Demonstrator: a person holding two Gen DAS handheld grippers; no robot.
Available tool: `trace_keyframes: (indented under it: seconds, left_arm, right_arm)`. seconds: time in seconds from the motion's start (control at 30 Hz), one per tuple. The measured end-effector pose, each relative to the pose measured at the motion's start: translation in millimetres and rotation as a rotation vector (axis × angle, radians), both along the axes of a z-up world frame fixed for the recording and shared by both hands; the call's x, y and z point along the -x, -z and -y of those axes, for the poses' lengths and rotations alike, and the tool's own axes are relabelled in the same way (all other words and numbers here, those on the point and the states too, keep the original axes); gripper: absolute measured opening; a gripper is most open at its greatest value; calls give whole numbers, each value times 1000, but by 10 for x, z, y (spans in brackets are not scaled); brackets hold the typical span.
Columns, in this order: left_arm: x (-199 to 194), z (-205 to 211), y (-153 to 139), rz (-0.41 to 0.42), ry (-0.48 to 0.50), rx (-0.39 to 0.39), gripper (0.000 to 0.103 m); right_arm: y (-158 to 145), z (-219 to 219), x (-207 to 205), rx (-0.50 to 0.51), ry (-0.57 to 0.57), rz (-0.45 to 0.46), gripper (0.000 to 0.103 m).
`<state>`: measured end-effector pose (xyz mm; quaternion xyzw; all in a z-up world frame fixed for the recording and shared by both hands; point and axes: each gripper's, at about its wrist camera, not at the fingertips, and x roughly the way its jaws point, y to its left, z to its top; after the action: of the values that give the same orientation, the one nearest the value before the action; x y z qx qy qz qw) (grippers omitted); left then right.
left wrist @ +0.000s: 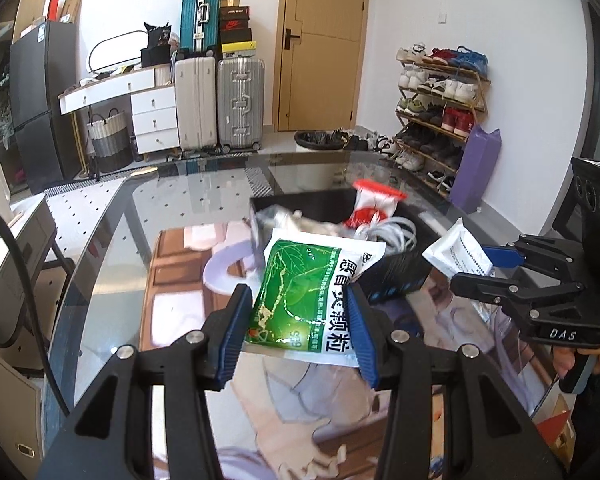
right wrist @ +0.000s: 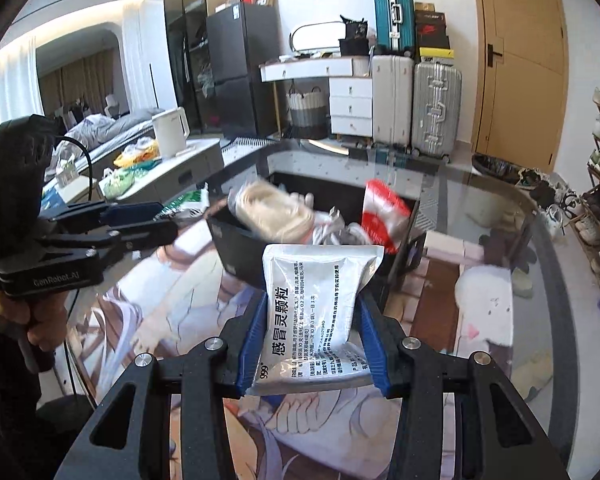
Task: Organize soft objects
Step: 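Carry the green and white packets over the black box with both grippers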
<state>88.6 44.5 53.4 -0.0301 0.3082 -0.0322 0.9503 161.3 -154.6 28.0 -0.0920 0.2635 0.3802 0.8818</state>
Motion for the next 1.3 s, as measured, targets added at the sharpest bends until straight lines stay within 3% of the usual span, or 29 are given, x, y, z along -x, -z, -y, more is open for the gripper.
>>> trace_keyframes:
  seconds: [0.33, 0.67, 1.3]
  left_arm:
    - [-241, 87, -170, 41, 1, -2, 47]
    - [-593, 13, -53, 22, -62, 6, 47]
    - [-1024, 45, 164, -13, -88, -8, 47]
  right_arm:
    - [-277, -133, -163, -52, 25, 33, 45]
    - [-359, -278, -495, -89, 70, 4, 45]
    - [-136, -599, -1053, -22, 128, -17, 45]
